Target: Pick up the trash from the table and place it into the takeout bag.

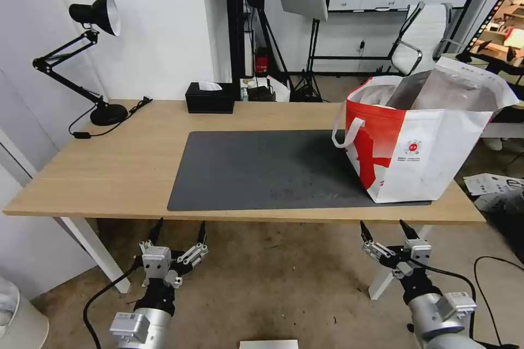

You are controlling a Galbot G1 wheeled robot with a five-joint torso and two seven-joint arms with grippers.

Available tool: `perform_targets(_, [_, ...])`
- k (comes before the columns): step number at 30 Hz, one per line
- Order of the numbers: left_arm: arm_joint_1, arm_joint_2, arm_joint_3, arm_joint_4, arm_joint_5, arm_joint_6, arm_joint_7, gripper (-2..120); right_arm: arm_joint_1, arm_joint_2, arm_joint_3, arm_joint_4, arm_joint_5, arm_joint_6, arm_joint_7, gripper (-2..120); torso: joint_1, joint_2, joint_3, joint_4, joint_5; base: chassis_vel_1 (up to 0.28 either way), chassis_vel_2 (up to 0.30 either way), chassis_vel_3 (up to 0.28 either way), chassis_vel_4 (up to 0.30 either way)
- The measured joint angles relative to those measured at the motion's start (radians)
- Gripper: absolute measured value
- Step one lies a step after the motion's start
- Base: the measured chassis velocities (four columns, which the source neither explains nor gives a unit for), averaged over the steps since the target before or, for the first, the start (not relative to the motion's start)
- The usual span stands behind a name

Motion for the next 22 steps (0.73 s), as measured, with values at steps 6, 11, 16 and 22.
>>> perform_targets(6, [0.0,0.0,0.0,0.0,-0.001,0.0,0.0,100,0.0,0.0,0.0,0.0,0.0,0.0,0.0,100,0.0,0.0,0.0,0.0,0.0,0.0,0.0,0.0,0.0])
perform_targets(11, [0.0,0.001,0.0,0.0,-0.001,0.001,-0.001,100,0.0,0.0,0.0,0.0,0.0,0.0,0.0,100,0.0,0.0,0.0,0.0,0.0,0.0,0.0,0.0,0.0])
perform_targets(16, [0.0,0.001,0.0,0.0,-0.001,0.001,-0.001,100,0.0,0.0,0.0,0.0,0.0,0.0,0.0,100,0.0,0.0,0.0,0.0,0.0,0.0,0.0,0.0,0.0])
perform_targets(22, [0.0,0.001,0.0,0.0,-0.001,0.001,-0.001,100,0.0,0.0,0.0,0.0,0.0,0.0,0.0,100,0.0,0.0,0.0,0.0,0.0,0.0,0.0,0.0,0.0])
